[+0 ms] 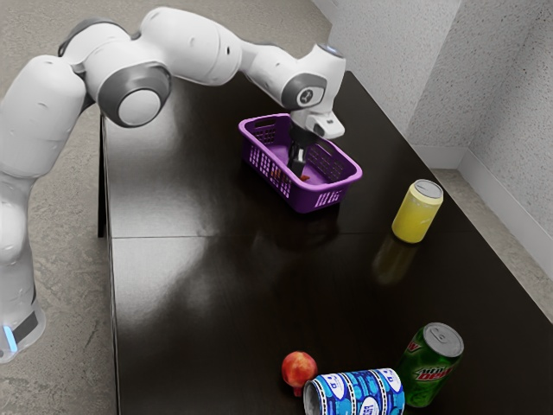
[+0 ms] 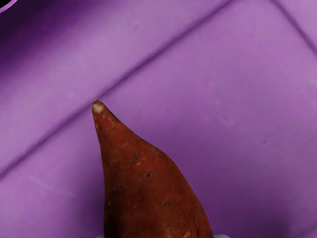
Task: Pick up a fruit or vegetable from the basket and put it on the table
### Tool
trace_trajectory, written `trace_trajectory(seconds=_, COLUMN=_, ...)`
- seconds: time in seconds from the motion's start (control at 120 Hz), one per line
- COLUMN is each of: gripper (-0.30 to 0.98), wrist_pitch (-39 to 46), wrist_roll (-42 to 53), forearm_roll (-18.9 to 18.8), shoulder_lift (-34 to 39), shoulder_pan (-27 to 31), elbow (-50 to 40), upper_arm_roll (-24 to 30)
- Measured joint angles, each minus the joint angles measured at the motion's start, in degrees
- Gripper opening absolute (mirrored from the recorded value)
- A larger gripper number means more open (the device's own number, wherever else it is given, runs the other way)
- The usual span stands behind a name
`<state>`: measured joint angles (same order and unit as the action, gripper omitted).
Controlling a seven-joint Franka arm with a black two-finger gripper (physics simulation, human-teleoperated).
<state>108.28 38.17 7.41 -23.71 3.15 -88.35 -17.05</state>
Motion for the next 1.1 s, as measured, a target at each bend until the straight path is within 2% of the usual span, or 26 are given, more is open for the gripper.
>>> trace_trajectory(seconds=0.333, gripper=0.18, wrist_pitch=-2.2, wrist_roll=0.4, forearm_roll=-0.2, shoulder_lift=-2.4, shoulder_pan=0.1, elbow=6.5, upper_arm_roll=0.1)
trace_trajectory(seconds=0.533, gripper=0.19, wrist_pitch=-5.5, wrist_roll=0.8, forearm_roll=-0.6, shoulder_lift=4.3, shoulder_pan=-0.4, elbow=6.7, upper_arm_roll=0.7)
trace_trajectory(seconds=0.692, gripper=0.19, wrist_pitch=-8.3, wrist_roll=0.7, forearm_roll=-1.6, shoulder_lift=11.5, shoulder_pan=-0.5, elbow=5.8, upper_arm_roll=8.3)
trace_trajectory(seconds=0.908, gripper=0.19, wrist_pitch=-10.0, wrist_roll=-0.7, forearm_roll=-4.4, shoulder_lift=13.0, shoulder_pan=-0.7, elbow=6.1, upper_arm_roll=23.7)
trace_trajectory(seconds=1.008, gripper=0.19, wrist_pitch=-10.3, wrist_roll=-1.6, forearm_roll=-5.6, shoulder_lift=13.0, shoulder_pan=-1.1, elbow=6.1, upper_arm_roll=26.6)
trace_trajectory(seconds=1.1, gripper=0.4, wrist_pitch=-10.6, wrist_roll=-2.3, forearm_roll=-7.5, shoulder_lift=13.0, shoulder_pan=-0.7, elbow=5.9, upper_arm_roll=28.3)
